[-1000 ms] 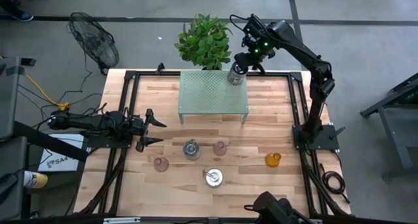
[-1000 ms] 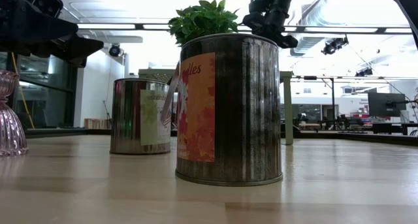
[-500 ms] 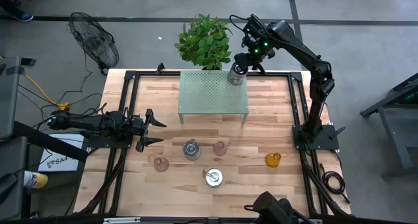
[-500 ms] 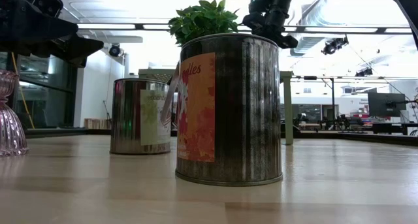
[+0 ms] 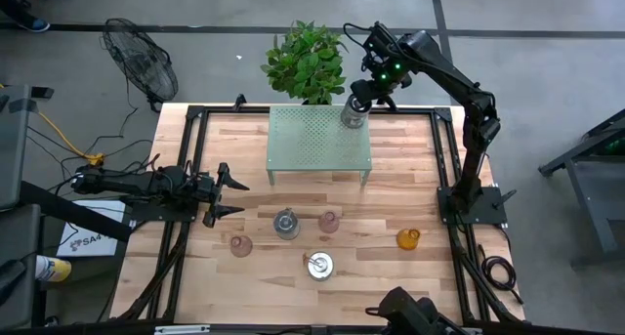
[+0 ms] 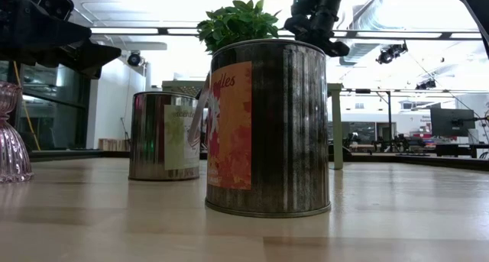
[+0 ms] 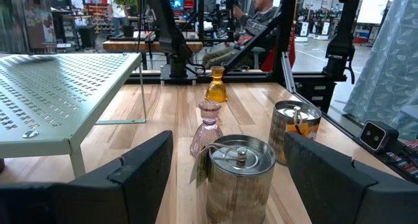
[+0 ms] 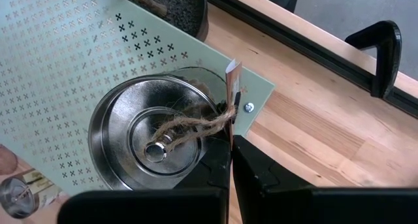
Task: Pick & Place candle stick holders
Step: Put the top right scented candle on the shelf
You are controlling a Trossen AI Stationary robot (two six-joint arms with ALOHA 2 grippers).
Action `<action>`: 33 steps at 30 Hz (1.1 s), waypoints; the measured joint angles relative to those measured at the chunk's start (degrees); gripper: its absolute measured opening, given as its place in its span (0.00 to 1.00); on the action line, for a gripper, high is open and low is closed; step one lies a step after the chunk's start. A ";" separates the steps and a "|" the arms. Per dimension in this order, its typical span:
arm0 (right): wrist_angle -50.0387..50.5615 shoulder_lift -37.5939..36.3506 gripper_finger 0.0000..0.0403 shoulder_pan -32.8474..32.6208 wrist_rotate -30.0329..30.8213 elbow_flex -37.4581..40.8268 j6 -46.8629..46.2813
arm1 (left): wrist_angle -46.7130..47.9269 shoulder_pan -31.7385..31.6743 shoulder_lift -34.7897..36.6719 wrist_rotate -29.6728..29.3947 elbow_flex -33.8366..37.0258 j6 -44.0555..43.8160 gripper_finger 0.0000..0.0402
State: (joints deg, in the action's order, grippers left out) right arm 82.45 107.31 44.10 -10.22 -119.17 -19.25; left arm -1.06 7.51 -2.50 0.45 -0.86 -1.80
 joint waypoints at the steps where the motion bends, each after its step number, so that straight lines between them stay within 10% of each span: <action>1: 0.12 0.00 0.00 0.00 -0.02 0.00 -0.02 | -0.01 0.01 0.02 0.00 0.00 0.00 0.72; 33: 0.33 0.19 0.00 -1.33 -0.16 0.00 -0.32 | 0.00 0.00 0.02 0.02 0.00 0.00 0.72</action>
State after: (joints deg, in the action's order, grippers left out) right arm 82.78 107.50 42.76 -10.39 -119.17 -19.57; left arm -1.06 7.51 -2.48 0.47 -0.86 -1.80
